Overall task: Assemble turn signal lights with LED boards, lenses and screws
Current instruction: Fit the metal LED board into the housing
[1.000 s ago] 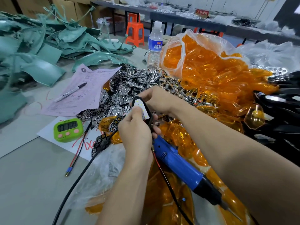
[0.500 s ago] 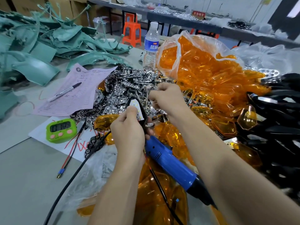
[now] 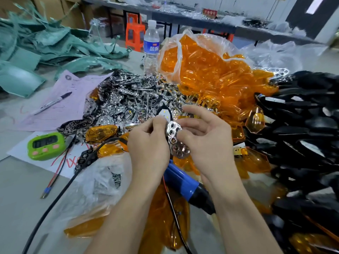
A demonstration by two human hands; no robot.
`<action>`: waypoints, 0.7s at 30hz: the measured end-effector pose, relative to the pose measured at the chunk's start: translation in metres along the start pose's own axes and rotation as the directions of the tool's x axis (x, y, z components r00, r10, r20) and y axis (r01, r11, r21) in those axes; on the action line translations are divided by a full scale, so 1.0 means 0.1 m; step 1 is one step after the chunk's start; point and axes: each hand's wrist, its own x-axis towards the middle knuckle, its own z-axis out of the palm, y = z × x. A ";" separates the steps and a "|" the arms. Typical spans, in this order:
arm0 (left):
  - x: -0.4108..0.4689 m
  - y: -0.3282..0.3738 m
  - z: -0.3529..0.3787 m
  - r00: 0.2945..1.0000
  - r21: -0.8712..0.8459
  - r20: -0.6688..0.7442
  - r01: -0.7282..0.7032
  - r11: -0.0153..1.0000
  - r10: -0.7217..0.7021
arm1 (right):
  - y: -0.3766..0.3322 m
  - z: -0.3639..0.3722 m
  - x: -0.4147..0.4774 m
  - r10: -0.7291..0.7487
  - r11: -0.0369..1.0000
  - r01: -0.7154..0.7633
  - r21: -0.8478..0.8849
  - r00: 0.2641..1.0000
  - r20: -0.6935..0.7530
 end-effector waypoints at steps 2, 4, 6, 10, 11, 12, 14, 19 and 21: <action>-0.02 0.00 0.03 1.000 0.006 0.022 0.002 1.000 -0.002 | -0.02 -0.04 0.02 0.006 0.999 -0.004 0.032 0.999 -0.050; -0.04 0.02 0.06 0.996 -0.057 0.063 0.064 0.996 -0.060 | -0.05 -0.09 0.07 0.045 0.987 -0.038 0.159 0.998 -0.039; -0.04 0.03 0.07 0.988 -0.143 0.104 0.127 0.982 -0.113 | -0.09 -0.12 0.12 0.115 0.922 -0.122 0.367 0.992 0.041; -0.07 0.06 0.09 0.975 -0.184 0.112 0.210 0.960 -0.191 | -0.08 -0.11 0.17 0.185 0.825 -0.202 0.527 0.979 0.085; -0.07 0.07 0.09 0.972 -0.210 0.119 0.224 0.952 -0.202 | -0.07 -0.09 0.17 0.179 0.840 -0.189 0.509 0.981 0.070; -0.08 0.07 0.09 0.971 -0.230 0.125 0.228 0.946 -0.204 | -0.06 -0.06 0.15 0.164 0.864 -0.167 0.475 0.985 0.048; -0.08 0.09 0.10 0.971 -0.245 0.139 0.224 0.943 -0.195 | -0.03 -0.01 0.13 0.079 0.939 -0.068 0.336 0.997 -0.019; -0.12 0.08 0.10 0.967 -0.226 0.129 0.246 0.943 -0.221 | 0.06 0.02 0.15 -0.130 0.991 0.126 -0.043 0.985 -0.113; -0.13 0.06 0.11 0.967 -0.242 0.154 0.237 0.941 -0.204 | 0.06 0.01 0.14 -0.111 0.993 0.105 -0.056 0.988 -0.106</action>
